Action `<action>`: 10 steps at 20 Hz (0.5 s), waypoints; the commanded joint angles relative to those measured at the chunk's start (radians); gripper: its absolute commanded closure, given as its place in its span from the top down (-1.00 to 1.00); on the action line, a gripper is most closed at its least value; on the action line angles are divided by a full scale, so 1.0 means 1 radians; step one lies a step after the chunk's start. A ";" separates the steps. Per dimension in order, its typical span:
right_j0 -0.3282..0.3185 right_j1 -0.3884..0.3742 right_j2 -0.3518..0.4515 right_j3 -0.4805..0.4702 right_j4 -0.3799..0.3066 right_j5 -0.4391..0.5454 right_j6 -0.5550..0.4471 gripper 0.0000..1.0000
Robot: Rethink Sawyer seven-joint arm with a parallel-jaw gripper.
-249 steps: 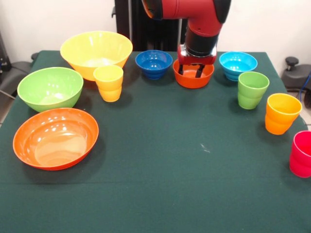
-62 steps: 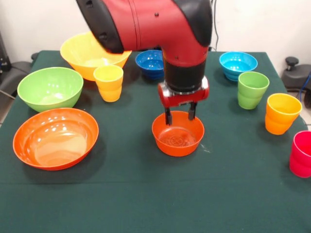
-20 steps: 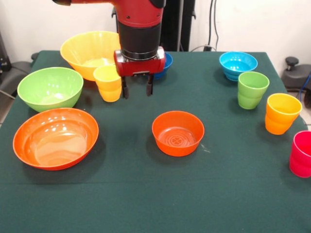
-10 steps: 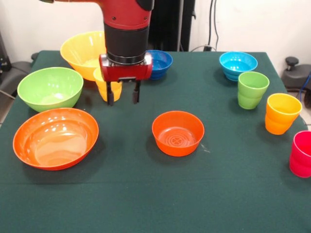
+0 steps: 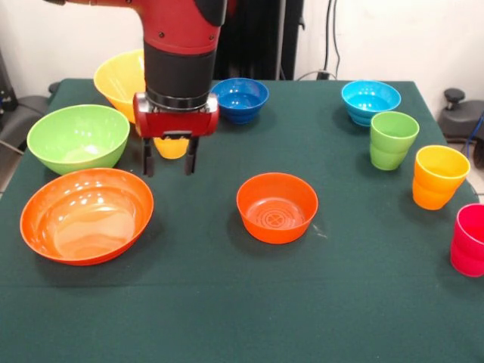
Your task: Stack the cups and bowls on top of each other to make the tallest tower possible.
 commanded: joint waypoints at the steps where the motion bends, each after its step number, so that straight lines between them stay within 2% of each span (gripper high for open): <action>1: 0.006 0.098 0.003 -0.101 -0.125 -0.073 -0.185 1.00; 10: 0.009 0.158 0.010 -0.160 -0.151 -0.072 -0.193 1.00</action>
